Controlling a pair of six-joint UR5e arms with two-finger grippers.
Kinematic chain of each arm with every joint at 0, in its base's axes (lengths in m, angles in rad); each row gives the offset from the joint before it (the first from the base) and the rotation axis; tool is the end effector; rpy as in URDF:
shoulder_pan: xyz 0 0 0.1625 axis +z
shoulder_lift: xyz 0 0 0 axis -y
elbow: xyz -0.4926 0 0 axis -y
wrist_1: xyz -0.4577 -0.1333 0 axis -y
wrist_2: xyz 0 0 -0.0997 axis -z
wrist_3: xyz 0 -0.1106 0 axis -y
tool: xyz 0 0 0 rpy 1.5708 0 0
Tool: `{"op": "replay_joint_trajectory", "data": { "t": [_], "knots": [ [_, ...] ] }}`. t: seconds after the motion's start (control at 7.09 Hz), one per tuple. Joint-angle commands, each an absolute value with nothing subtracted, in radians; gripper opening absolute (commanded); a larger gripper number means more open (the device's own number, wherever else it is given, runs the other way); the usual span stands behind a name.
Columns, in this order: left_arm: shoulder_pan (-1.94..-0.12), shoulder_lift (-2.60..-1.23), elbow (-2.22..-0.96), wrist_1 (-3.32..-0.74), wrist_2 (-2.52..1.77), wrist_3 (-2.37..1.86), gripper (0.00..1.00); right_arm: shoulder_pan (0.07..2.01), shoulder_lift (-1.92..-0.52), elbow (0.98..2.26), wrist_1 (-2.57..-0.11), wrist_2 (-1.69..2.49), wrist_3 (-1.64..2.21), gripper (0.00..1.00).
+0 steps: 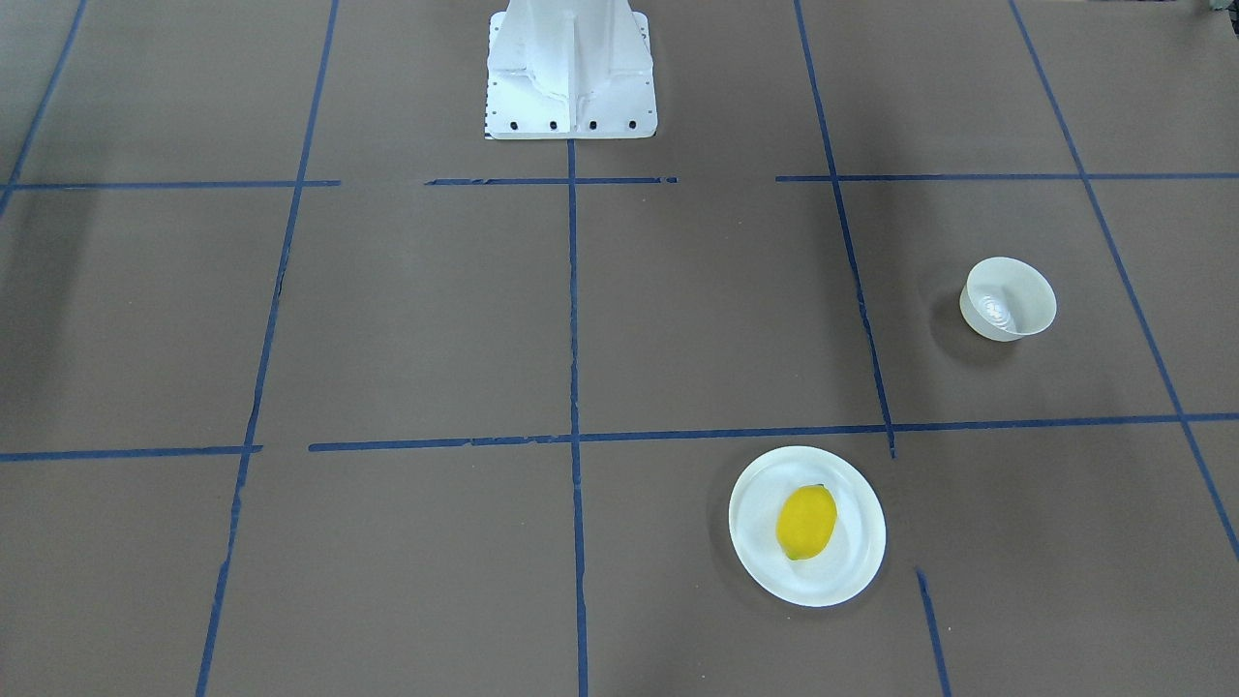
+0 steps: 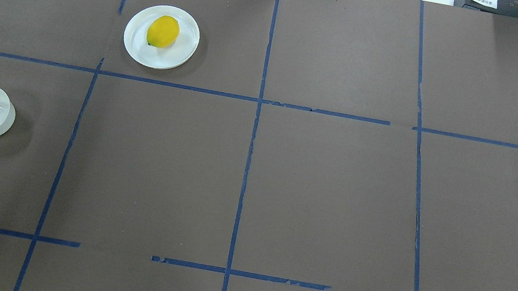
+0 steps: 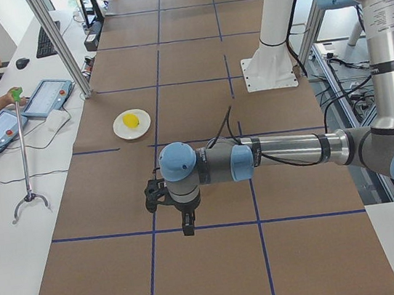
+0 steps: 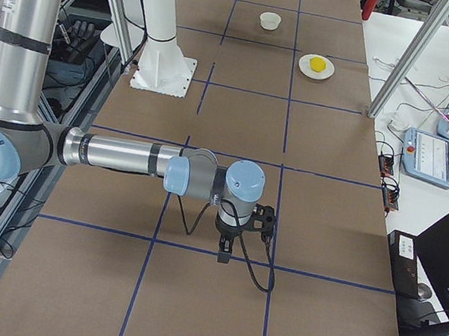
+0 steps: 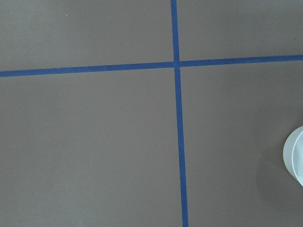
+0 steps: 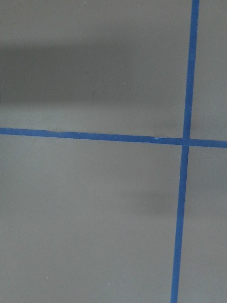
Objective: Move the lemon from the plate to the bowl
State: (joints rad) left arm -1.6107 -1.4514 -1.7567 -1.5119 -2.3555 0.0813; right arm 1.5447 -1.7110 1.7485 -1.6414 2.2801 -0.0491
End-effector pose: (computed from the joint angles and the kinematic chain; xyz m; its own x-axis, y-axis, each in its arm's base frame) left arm -0.0750 -0.4957 0.6987 0.7082 0.0584 -0.7036 -0.0177 0.9977 0.0650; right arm 0.0486 -0.4868 0.7203 0.7569 -0.0473 0.6518 0.0633 0.9980 -0.0011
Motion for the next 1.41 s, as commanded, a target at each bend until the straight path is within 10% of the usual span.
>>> {"op": "replay_joint_trajectory", "data": {
  "t": [0.0,1.27],
  "knots": [
    [-1.611,-1.463,-1.764,-1.508,-2.355,0.087,1.00,1.545,-1.710,1.747,-1.641,2.279,-0.049,1.00],
    [-1.233,-1.725,-1.904,-1.516,-2.293,-0.321,1.00,1.545,-1.710,1.749,-1.641,2.281,-0.049,1.00]
  ]
}}
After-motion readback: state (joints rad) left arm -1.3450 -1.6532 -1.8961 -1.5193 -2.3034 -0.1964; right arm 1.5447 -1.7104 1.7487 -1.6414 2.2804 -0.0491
